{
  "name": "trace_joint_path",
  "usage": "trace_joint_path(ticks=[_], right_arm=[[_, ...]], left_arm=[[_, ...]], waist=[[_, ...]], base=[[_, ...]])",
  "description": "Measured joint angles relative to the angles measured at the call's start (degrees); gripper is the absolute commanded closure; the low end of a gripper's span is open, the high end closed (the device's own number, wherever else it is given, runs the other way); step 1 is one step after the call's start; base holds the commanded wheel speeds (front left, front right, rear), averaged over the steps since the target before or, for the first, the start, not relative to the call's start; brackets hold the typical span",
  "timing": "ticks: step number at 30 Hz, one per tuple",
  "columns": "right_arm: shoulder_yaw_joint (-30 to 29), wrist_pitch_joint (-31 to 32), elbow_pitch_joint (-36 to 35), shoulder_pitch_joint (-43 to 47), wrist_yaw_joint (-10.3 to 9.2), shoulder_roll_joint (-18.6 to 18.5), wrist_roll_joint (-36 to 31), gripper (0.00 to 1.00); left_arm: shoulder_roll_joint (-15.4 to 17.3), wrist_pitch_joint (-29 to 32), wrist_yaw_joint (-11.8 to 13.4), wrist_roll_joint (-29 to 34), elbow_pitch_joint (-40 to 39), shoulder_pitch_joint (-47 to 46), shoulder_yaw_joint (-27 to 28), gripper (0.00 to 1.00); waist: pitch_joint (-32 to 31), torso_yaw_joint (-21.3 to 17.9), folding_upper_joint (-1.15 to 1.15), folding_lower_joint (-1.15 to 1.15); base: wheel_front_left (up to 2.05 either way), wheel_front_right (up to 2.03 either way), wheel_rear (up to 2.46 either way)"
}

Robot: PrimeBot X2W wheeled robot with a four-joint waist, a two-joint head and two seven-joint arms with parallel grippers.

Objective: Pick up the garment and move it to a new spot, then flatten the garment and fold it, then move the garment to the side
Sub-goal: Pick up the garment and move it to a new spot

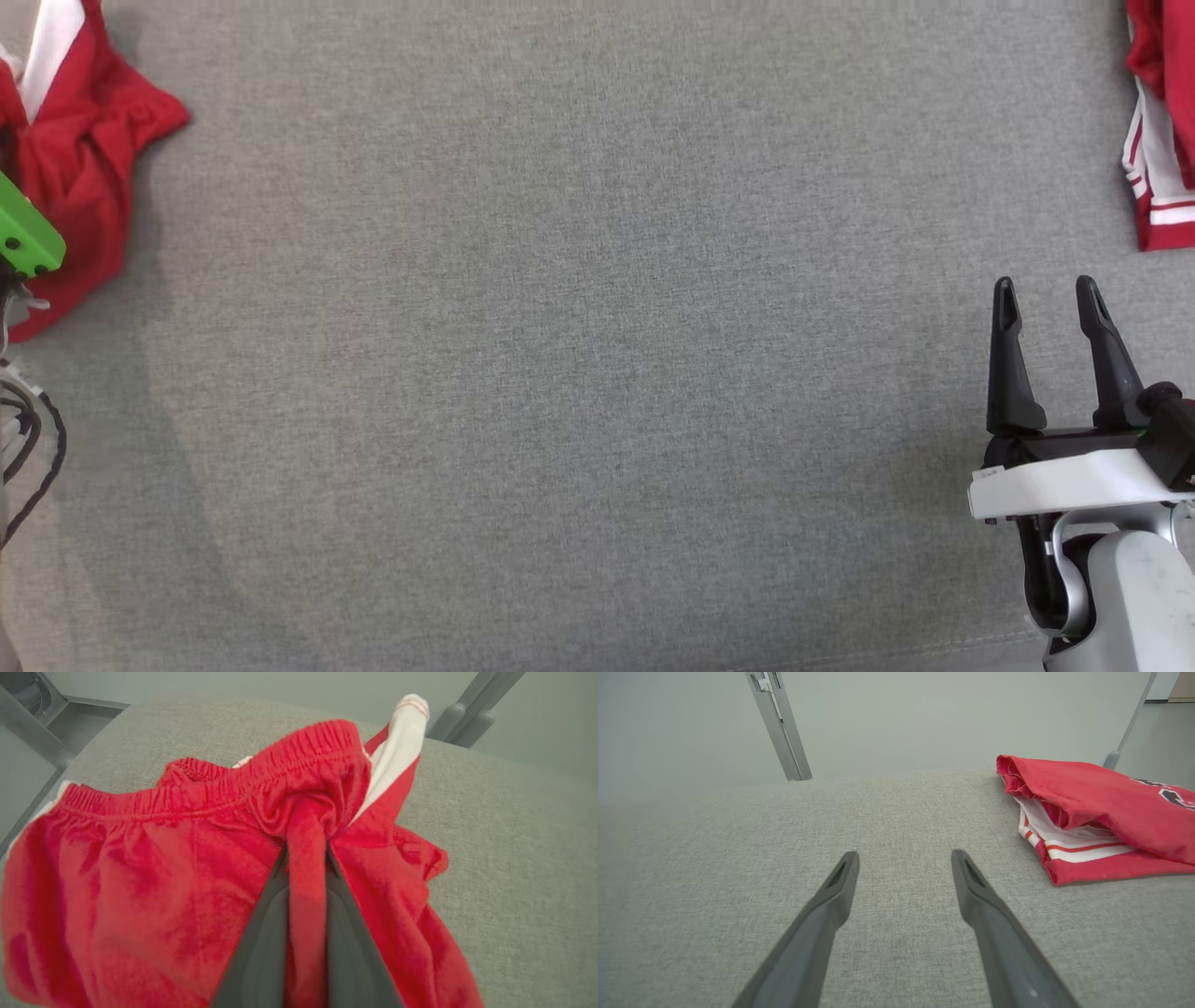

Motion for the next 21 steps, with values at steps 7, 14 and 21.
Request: trace_joint_path(ticks=[7, 14, 21], right_arm=[[0.71, 0.0, 1.29, 0.22, 0.01, 0.22, 0.25, 0.0], [1.09, 0.0, 2.26, 1.31, 0.01, 0.7, 0.83, 0.0], [1.01, 0.0, 2.88, 1.77, 0.01, 1.34, 2.08, 0.0]], left_arm=[[0.42, -8.02, 0.0, 0.3, -4.78, -0.87, -2.25, 1.0], [-0.31, -12.54, 0.0, 0.25, -14.35, -2.71, -6.02, 1.0], [-2.57, -11.89, 0.0, -0.05, -26.32, -3.83, -10.42, 1.0]], waist=[[-3.89, 0.75, 0.0, 0.0], [-8.26, 0.67, 0.0, 0.0], [-10.9, -2.05, 0.0, 0.0]], base=[[0.0, 0.0, 0.0], [0.0, 0.0, 0.0], [0.0, 0.0, 0.0]])
